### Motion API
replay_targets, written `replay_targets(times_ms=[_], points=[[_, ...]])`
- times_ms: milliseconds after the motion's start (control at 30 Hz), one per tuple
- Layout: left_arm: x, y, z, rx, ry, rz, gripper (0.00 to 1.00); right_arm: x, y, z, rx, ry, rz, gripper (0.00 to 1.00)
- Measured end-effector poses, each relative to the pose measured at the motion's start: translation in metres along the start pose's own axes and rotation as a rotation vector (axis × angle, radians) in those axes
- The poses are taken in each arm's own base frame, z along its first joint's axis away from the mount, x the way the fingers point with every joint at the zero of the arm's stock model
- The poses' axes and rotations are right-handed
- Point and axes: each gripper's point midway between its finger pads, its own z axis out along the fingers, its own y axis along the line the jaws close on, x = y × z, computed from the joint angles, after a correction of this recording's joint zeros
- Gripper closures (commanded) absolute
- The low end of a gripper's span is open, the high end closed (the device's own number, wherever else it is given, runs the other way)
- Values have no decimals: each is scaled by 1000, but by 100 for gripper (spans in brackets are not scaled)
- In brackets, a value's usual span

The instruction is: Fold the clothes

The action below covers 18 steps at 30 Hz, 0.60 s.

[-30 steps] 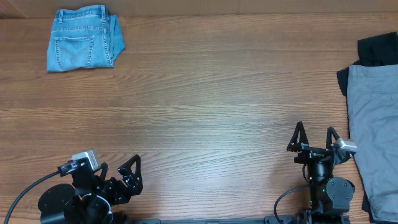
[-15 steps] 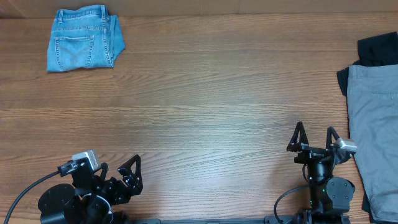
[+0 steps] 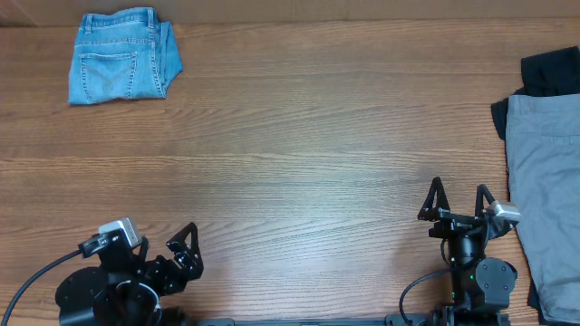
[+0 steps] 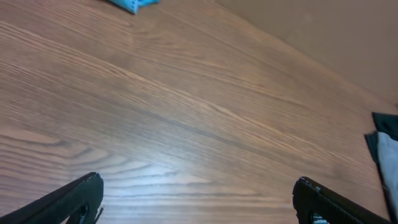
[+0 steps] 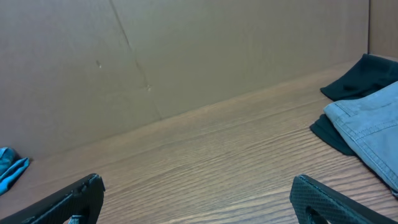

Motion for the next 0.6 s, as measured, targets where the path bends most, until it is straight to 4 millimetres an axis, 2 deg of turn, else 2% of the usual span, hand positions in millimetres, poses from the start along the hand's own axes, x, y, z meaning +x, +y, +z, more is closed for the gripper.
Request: replay_targets(times_ms=[67,100,333,500,600], points=[[-2,3,10,6,-25,20,0,0,0,0,0,1,0,0],[-7,1,17,31,-64,45,0,0,0,0,0,1,0,0],[-9,-15,52,215,-253,174,0,1,0,0,0,2,0,0],[-6,-11,72,255,-343,201,0,1,0,0,1,5,0,0],[-2,-2,85,238,-367,207,0,1,0,0,1,4,0,0]])
